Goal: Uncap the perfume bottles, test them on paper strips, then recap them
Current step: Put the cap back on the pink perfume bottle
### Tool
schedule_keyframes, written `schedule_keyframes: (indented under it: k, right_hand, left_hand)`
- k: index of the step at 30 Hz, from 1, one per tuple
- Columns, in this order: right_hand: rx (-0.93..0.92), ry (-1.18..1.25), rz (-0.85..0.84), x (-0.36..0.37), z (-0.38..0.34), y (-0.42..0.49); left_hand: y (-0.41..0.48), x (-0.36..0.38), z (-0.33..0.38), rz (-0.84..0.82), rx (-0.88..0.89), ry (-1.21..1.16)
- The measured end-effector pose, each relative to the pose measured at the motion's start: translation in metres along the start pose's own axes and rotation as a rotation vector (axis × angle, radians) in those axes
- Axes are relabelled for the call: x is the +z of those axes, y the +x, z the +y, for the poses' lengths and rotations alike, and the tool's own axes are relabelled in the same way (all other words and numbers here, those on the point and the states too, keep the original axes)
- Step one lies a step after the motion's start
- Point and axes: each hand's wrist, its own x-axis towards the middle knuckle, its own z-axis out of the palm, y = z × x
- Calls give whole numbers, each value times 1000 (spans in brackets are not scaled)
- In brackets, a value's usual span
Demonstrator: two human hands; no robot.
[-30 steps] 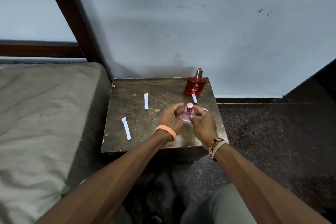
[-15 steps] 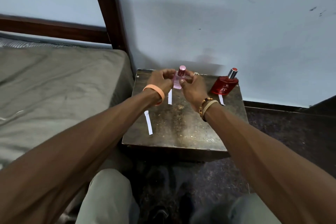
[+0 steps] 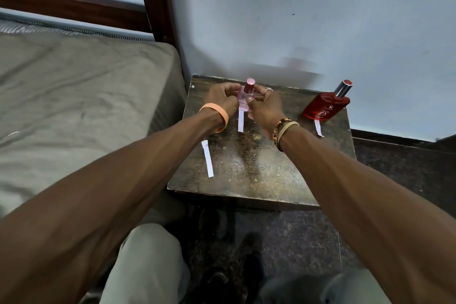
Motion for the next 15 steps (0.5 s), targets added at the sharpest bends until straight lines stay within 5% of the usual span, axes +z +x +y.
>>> schedule_keyframes:
  k: [15]
  right_hand:
    - [-41, -32, 0, 7, 15, 17]
  left_hand:
    - [14, 6, -17, 56, -7, -40]
